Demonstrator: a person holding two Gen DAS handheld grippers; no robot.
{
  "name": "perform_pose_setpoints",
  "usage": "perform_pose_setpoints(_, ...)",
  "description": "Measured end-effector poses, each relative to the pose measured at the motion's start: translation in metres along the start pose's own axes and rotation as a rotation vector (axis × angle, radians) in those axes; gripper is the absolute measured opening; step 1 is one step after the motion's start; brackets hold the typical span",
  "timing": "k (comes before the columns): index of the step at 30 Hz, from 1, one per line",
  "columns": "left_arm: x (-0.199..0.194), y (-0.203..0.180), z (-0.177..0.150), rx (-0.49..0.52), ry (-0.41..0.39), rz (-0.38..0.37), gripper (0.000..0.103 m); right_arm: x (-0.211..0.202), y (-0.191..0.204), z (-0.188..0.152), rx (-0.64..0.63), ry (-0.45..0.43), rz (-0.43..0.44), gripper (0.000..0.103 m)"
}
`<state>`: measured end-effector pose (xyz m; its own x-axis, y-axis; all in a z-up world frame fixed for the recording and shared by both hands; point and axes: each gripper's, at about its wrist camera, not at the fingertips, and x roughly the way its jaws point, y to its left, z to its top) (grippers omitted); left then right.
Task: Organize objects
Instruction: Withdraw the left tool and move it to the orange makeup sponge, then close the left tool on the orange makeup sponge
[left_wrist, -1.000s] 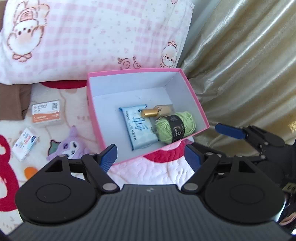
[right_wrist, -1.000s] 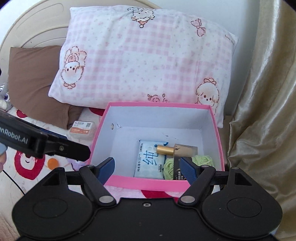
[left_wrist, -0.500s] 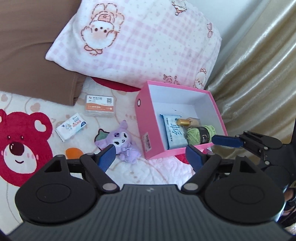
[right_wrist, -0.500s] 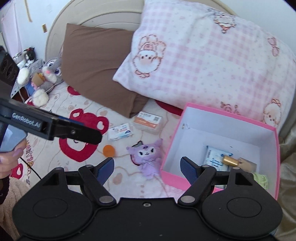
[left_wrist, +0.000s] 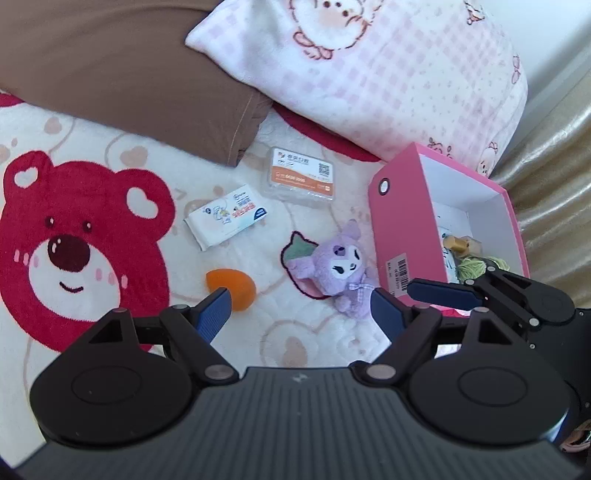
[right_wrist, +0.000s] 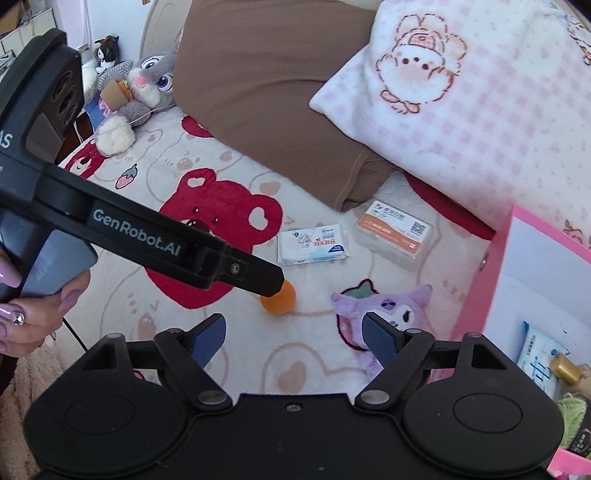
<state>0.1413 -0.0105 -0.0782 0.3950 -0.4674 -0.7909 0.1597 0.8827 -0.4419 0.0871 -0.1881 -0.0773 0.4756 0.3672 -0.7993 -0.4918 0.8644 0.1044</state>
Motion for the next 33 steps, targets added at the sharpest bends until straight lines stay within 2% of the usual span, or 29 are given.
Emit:
perform_pose_setpoints(8, 0.027, 0.038, -0.01, -0.035, 0.015, 0.003, 0.082, 0.05, 0.022, -0.007, -0.119, -0.023, 0.022, 0.084)
perform_pose_setpoints(12, 0.041, 0.05, -0.015, -0.014, 0.006, 0.012, 0.082, 0.077, 0.027, -0.016, -0.177, -0.036, -0.004, 0.084)
perform_pose_setpoints(14, 0.048, 0.055, -0.015, 0.001, 0.011, -0.008, 0.081, 0.09, 0.03, -0.02, -0.208, -0.045, -0.02, 0.084)
perform_pose_setpoints(18, 0.064, 0.069, -0.013, -0.06, -0.043, 0.002, 0.08, 0.115, 0.033, -0.023, -0.241, -0.022, -0.034, 0.082)
perform_pose_setpoints(21, 0.08, 0.079, -0.013, -0.089, -0.04, -0.01, 0.077, 0.13, 0.035, -0.023, -0.248, -0.035, -0.047, 0.079)
perform_pose_setpoints(23, 0.087, 0.085, -0.015, -0.114, -0.028, -0.036, 0.072, 0.139, 0.036, -0.022, -0.241, -0.038, -0.066, 0.072)
perform_pose_setpoints(25, 0.091, 0.088, -0.016, -0.135, -0.017, -0.067, 0.053, 0.144, 0.035, -0.022, -0.236, -0.035, -0.077, 0.052)
perform_pose_setpoints(26, 0.092, 0.089, -0.016, -0.136, -0.014, -0.087, 0.046, 0.144, 0.034, -0.022, -0.231, -0.035, -0.079, 0.043)
perform_pose_setpoints(27, 0.092, 0.089, -0.015, -0.134, -0.011, -0.105, 0.042, 0.144, 0.034, -0.023, -0.224, -0.037, -0.079, 0.042)
perform_pose_setpoints(33, 0.086, 0.081, -0.018, -0.125, -0.011, -0.135, 0.042, 0.127, 0.029, -0.025, -0.175, -0.052, -0.074, 0.041)
